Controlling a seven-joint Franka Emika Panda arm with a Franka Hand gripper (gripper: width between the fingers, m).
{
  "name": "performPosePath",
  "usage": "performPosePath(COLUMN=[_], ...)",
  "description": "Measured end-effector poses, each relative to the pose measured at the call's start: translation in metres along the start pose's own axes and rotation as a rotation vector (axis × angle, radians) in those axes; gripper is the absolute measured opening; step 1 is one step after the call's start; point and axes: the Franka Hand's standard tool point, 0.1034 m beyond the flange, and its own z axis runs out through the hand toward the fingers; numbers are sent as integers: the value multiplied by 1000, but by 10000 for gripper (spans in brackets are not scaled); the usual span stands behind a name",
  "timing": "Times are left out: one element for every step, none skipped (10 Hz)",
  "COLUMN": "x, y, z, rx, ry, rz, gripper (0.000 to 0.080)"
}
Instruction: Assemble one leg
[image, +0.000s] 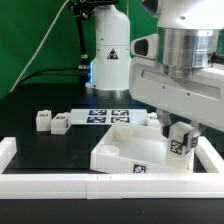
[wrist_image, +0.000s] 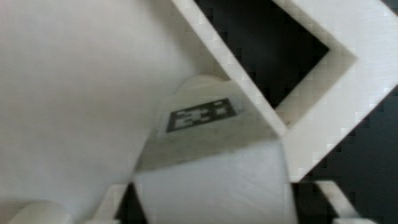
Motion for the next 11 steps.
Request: performPosePath(x=[1,1,1,1,0,0,0,0,0,0,0], y=[1,1,1,1,1,1,1,1,1,1,1], z=[0,0,0,1,1,1,2,2,2,2,2], rx=[-2,-2,-2,-2,-2,-3,-3,-4,-4,-4,-4], ry=[2,2,1,1,1,1,0,0,0,0,0], rz=[-4,-5,-5,-4,-4,-5,-5,-5,-5,-5,-5], gripper=[310,310,317,317,504,629,629,645,649,649,649])
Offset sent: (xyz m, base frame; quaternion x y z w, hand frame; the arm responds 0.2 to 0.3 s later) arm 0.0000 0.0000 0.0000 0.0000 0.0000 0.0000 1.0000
